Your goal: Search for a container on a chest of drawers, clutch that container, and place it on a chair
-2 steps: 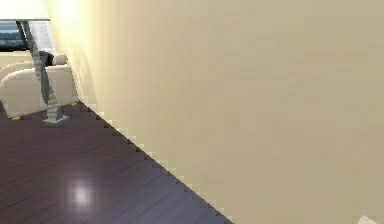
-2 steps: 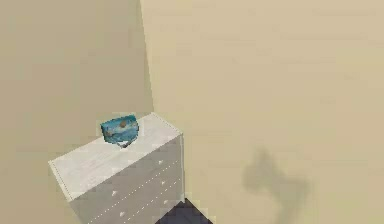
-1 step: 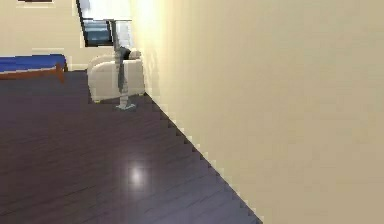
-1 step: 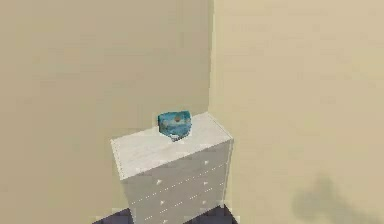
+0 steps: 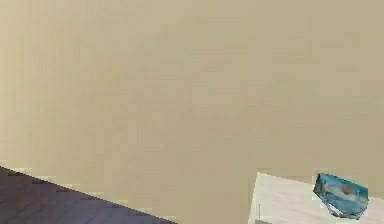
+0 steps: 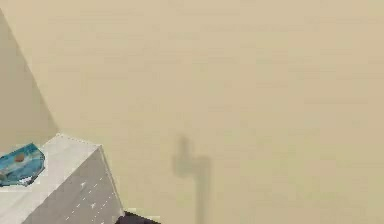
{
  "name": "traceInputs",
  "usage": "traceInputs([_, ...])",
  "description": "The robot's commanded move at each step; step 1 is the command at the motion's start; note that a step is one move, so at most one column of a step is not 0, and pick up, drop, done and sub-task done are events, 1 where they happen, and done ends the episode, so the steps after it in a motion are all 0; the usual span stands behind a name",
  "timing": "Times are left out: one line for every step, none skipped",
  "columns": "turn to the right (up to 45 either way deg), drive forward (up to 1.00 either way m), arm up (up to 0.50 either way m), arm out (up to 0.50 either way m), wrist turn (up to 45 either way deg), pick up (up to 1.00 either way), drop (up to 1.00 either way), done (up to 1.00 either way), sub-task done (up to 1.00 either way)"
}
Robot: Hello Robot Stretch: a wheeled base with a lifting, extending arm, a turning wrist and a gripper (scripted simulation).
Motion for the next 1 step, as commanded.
traceInputs([36.0,0.00,0.00,0.00,0.0,0.00,0.00,0.00,0.00])
